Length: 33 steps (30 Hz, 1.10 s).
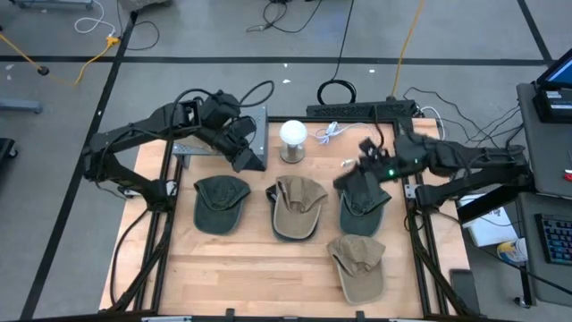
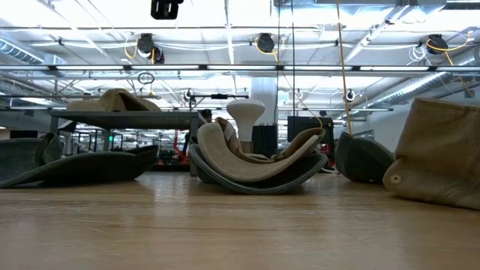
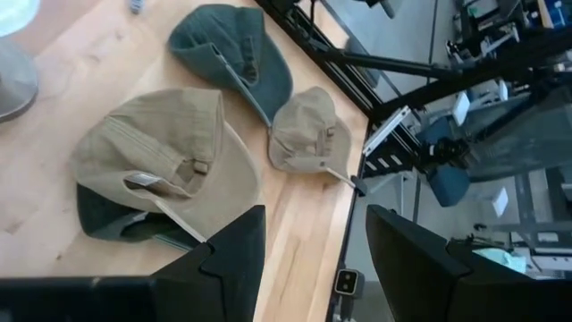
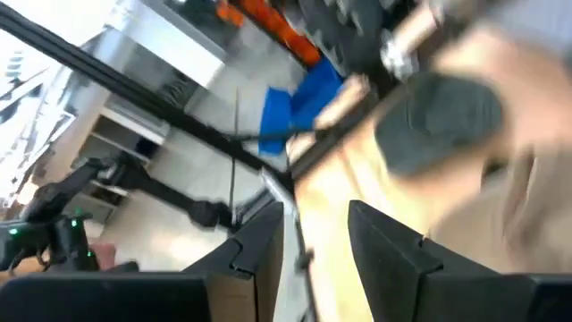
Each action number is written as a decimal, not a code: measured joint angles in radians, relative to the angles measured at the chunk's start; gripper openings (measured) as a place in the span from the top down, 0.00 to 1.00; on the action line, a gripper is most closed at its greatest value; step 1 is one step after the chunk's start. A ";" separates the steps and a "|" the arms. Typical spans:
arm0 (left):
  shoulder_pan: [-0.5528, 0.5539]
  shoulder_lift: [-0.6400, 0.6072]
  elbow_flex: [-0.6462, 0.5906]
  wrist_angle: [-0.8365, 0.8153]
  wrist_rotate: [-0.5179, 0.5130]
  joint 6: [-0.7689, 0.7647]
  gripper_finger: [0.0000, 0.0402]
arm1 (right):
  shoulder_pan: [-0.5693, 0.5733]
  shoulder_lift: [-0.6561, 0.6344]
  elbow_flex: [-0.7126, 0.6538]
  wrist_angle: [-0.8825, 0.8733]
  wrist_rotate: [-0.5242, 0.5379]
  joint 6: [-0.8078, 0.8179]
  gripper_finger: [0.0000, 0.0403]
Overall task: Pick & Place hat
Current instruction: Stack the right brown cap on the brown cap on the shelf
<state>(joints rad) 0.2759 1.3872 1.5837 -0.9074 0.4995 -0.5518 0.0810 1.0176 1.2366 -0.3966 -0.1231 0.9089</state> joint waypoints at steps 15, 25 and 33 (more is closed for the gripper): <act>-0.017 0.000 0.000 0.000 -0.003 0.001 0.51 | 0.435 -0.015 0.000 0.018 0.099 0.790 0.57; -0.017 0.000 0.000 0.000 -0.003 0.016 0.51 | 0.738 -0.004 0.000 -0.198 0.303 1.340 0.61; -0.029 0.000 0.000 0.005 -0.024 0.031 0.51 | 0.743 0.059 0.000 -0.396 0.194 1.357 0.72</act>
<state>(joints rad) 0.2468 1.3872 1.5837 -0.9025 0.4760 -0.5206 0.8244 1.0765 1.2362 -0.7926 0.0704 2.2658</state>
